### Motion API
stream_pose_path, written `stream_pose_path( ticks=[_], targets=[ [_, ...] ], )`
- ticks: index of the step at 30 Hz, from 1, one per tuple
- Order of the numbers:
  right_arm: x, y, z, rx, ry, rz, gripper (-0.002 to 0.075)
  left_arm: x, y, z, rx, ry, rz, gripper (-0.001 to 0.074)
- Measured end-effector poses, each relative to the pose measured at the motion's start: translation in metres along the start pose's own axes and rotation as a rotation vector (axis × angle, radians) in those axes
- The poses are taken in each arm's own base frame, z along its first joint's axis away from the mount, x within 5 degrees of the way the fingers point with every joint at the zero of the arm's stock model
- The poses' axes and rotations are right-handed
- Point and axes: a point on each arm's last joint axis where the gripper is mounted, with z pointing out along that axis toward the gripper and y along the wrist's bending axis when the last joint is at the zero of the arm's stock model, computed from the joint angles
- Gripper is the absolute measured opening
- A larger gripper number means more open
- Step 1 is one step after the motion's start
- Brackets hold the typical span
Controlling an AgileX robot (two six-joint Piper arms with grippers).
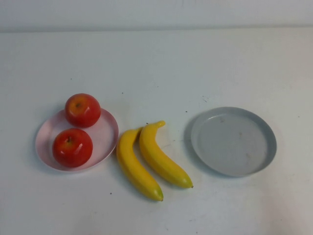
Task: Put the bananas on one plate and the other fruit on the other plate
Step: Put another type of fruit in the right plate
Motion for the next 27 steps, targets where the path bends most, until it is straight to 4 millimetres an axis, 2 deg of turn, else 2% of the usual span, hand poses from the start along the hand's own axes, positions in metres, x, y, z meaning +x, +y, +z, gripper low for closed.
stream_pose_path(
  ticks=[3,7,11,13,17,20,27],
  targets=[
    [-0.007,0.000,0.000,-0.011,-0.080,0.183,-0.0017,0.000,0.000,0.000,0.000,0.000,0.000,0.0002],
    [-0.012,-0.001,-0.001,-0.010,-0.134,0.293,-0.0017,0.000,0.000,0.000,0.000,0.000,0.000,0.0002],
    [-0.012,0.001,-0.001,-0.024,-0.109,0.386,-0.0017,0.000,0.000,0.000,0.000,0.000,0.000,0.0002],
    [-0.019,0.006,0.000,-0.040,-0.074,0.428,-0.0017,0.000,0.000,0.000,0.000,0.000,0.000,0.0002],
    [-0.040,0.026,0.009,-0.084,0.149,0.377,-0.0017,0.000,0.000,0.000,0.000,0.000,0.000,0.0002],
    [-0.051,0.041,0.023,-0.121,0.396,0.294,-0.0017,0.000,0.000,0.000,0.000,0.000,0.000,0.0002],
    [-0.067,0.056,0.077,-0.158,0.820,0.141,-0.0017,0.000,0.000,0.000,0.000,0.000,0.000,0.0002]
  ],
)
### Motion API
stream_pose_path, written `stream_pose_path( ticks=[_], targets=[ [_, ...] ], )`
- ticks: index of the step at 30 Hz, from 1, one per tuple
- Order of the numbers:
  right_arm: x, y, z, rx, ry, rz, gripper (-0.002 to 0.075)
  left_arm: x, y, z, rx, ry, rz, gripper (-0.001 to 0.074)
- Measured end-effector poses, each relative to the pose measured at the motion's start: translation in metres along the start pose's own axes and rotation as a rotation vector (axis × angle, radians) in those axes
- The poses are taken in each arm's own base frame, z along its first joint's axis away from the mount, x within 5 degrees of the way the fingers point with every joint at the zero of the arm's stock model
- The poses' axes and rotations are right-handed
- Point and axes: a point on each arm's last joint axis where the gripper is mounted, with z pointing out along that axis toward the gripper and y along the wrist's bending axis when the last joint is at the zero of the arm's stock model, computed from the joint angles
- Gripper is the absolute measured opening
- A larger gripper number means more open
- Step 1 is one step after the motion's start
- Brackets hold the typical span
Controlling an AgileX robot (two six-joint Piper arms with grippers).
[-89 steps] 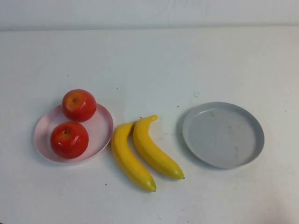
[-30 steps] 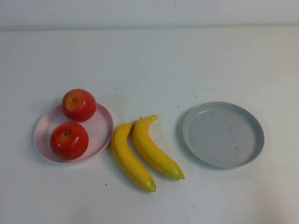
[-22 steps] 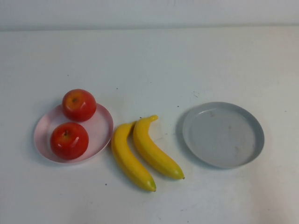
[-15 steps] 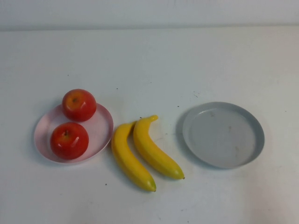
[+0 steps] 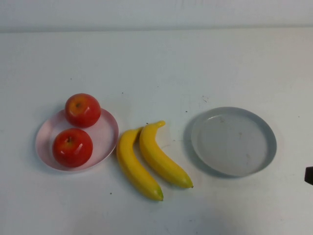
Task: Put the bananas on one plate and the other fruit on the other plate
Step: Put another type of fruit in the right plate
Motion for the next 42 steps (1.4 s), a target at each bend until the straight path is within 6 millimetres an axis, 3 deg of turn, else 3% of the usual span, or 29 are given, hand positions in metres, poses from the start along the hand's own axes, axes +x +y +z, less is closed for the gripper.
stream_pose_path(
  ticks=[5,8,18,22,28,32,42],
  targets=[
    [-0.031,-0.001,0.028,0.038,0.177,-0.043,-0.0017,0.000,0.000,0.000,0.000,0.000,0.000,0.0002],
    [-0.043,0.009,0.048,0.026,0.253,-0.095,-0.0017,0.000,0.000,0.000,0.000,0.000,0.000,0.0002],
    [-0.058,0.091,0.133,-0.062,0.445,-0.441,0.0002,0.000,0.000,0.000,0.000,0.000,0.000,0.0002],
    [-0.068,0.124,0.161,-0.078,0.474,-0.568,0.0137,0.000,0.000,0.000,0.000,0.000,0.000,0.0002],
    [-0.075,0.152,0.206,-0.073,0.507,-0.670,0.0403,0.000,0.000,0.000,0.000,0.000,0.000,0.0002],
    [-0.080,0.158,0.233,-0.028,0.513,-0.685,0.0451,0.000,0.000,0.000,0.000,0.000,0.000,0.0002],
    [-0.077,0.153,0.291,0.079,0.591,-0.681,0.0460,0.000,0.000,0.000,0.000,0.000,0.000,0.0001]
  ],
)
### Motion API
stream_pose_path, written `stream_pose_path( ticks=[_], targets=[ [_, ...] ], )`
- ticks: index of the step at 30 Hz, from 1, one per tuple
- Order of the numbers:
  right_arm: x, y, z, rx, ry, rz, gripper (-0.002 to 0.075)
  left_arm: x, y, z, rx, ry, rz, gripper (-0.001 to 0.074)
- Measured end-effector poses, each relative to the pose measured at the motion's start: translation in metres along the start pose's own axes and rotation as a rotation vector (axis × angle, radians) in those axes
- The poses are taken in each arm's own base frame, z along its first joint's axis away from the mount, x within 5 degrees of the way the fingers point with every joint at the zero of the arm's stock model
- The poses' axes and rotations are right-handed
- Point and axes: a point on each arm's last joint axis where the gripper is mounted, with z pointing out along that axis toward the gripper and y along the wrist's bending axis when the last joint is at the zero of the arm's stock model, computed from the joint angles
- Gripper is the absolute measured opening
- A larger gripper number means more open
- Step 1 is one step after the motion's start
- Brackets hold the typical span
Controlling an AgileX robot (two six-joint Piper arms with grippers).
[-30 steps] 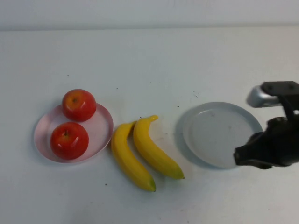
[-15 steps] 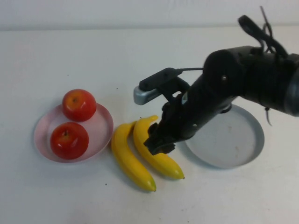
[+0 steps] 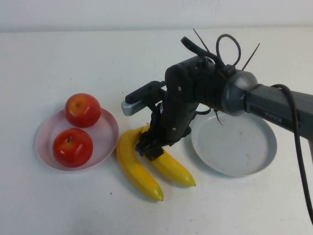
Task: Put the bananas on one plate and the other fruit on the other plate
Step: Put another type of fruit in the right plate
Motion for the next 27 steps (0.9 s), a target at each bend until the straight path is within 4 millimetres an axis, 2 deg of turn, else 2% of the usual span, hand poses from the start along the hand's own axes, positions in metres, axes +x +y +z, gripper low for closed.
stream_pose_path(
  ticks=[5,7,10,14,17,21,24,27],
  targets=[
    [0.000,-0.002,0.015,0.010,0.031,0.002,0.0452,0.000,0.000,0.000,0.000,0.000,0.000,0.0001],
    [0.001,-0.003,0.018,0.011,0.038,0.001,0.0419,0.000,0.000,0.000,0.000,0.000,0.000,0.0001],
    [0.001,-0.003,0.020,0.012,0.043,0.005,0.0321,0.000,0.000,0.000,0.000,0.000,0.000,0.0001],
    [0.000,-0.003,0.016,0.019,0.047,0.031,0.0317,0.000,0.000,0.000,0.000,0.000,0.000,0.0001],
    [-0.001,-0.004,0.001,0.042,0.031,0.053,0.0317,0.000,0.000,0.000,0.000,0.000,0.000,0.0001],
    [0.000,-0.009,-0.048,0.096,-0.057,0.098,0.0317,0.000,0.000,0.000,0.000,0.000,0.000,0.0001],
    [0.016,-0.030,-0.081,0.138,-0.097,0.183,0.0317,0.000,0.000,0.000,0.000,0.000,0.000,0.0001],
    [0.043,-0.069,-0.086,0.182,-0.072,0.302,0.0317,0.000,0.000,0.000,0.000,0.000,0.000,0.0001]
  ],
)
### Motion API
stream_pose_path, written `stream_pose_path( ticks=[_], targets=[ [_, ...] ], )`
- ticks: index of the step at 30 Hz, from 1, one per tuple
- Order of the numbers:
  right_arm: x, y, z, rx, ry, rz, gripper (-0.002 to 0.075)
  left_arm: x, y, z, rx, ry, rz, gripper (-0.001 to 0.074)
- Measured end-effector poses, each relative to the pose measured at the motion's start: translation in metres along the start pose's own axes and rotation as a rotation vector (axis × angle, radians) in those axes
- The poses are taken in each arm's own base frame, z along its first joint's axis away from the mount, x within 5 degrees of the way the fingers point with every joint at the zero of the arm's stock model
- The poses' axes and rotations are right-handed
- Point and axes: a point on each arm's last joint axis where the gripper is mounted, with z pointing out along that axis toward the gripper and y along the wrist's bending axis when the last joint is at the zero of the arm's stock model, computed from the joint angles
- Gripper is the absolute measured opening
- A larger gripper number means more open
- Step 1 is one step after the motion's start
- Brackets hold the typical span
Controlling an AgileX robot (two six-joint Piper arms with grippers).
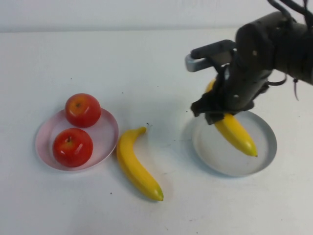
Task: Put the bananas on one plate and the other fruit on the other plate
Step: Put another type of fruit in the right plate
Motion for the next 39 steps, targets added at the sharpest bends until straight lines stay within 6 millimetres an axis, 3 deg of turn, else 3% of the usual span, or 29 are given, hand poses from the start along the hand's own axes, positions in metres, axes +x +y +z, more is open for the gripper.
stream_pose_path(
  ticks=[3,6,14,21,26,28,31,34,37,39],
  targets=[
    [0.011,-0.038,0.013,0.042,0.054,0.094,0.0317,0.000,0.000,0.000,0.000,0.000,0.000,0.0001],
    [0.016,-0.056,0.029,0.063,0.090,0.136,0.0317,0.000,0.000,0.000,0.000,0.000,0.000,0.0001],
    [0.013,-0.056,0.054,0.033,0.080,0.159,0.0325,0.000,0.000,0.000,0.000,0.000,0.000,0.0001],
    [0.013,-0.055,0.059,0.032,0.081,0.160,0.0543,0.000,0.000,0.000,0.000,0.000,0.000,0.0001],
    [0.009,-0.049,0.055,0.024,0.075,0.149,0.0577,0.000,0.000,0.000,0.000,0.000,0.000,0.0001],
    [0.004,-0.034,0.047,0.002,0.059,0.104,0.0580,0.000,0.000,0.000,0.000,0.000,0.000,0.0001],
    [-0.003,0.004,0.035,-0.053,0.036,-0.036,0.0581,0.000,0.000,0.000,0.000,0.000,0.000,0.0001],
    [-0.003,0.067,0.022,-0.137,-0.002,-0.211,0.0581,0.000,0.000,0.000,0.000,0.000,0.000,0.0001],
    [0.000,0.114,0.025,-0.190,-0.022,-0.320,0.0581,0.000,0.000,0.000,0.000,0.000,0.000,0.0001],
    [-0.001,0.135,0.032,-0.209,-0.026,-0.354,0.0581,0.000,0.000,0.000,0.000,0.000,0.000,0.0001]
  ],
)
